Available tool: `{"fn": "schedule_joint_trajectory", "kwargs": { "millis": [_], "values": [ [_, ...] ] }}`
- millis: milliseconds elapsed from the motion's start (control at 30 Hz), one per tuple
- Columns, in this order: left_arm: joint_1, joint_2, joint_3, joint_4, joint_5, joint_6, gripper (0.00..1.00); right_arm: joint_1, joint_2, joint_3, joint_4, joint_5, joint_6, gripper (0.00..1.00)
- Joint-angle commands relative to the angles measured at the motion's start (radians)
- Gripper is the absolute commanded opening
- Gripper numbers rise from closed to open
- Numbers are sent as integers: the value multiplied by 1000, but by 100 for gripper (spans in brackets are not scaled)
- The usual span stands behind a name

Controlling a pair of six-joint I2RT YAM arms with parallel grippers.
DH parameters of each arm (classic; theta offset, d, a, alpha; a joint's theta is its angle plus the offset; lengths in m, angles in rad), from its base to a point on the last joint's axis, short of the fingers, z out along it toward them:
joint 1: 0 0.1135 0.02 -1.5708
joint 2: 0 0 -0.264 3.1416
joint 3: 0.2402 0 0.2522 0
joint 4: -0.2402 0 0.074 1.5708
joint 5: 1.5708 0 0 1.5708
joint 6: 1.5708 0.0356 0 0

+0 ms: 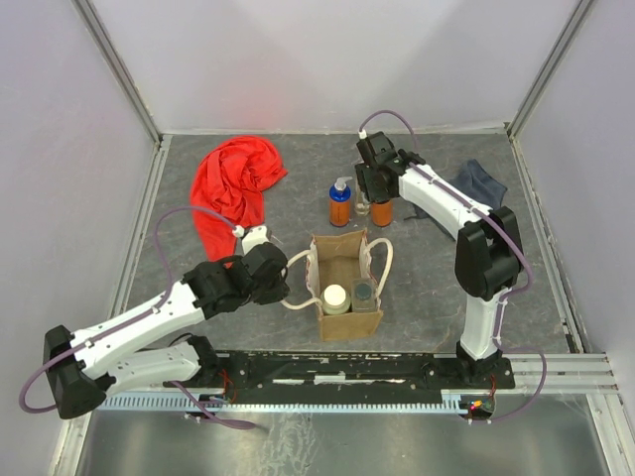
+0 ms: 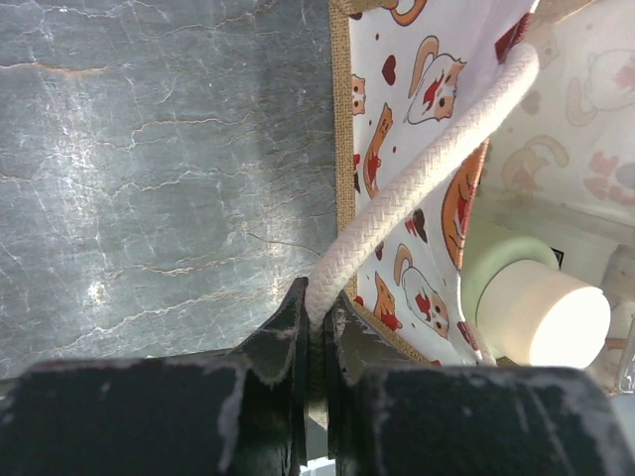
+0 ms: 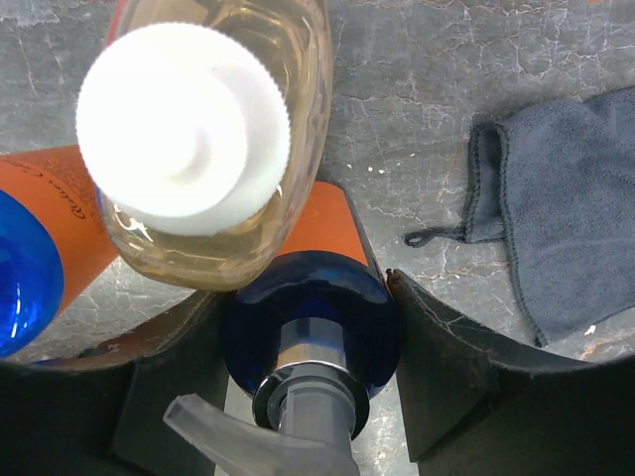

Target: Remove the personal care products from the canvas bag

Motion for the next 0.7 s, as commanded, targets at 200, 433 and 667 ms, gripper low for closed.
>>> {"fn": "schedule_joint_trajectory", "kwargs": {
  "millis": [200,433,667],
  "values": [
    [1,-30,5,-13,-13,-38,11,-1,-68,-17,94,35,40,71],
    [1,-28,-2,-9,-7,-41,11,1,-161,-47,66,109,30,92],
    [2,-45,-10,-19,-26,-47,11,101,-451,-79,-28,89,24,85]
  ]
}}
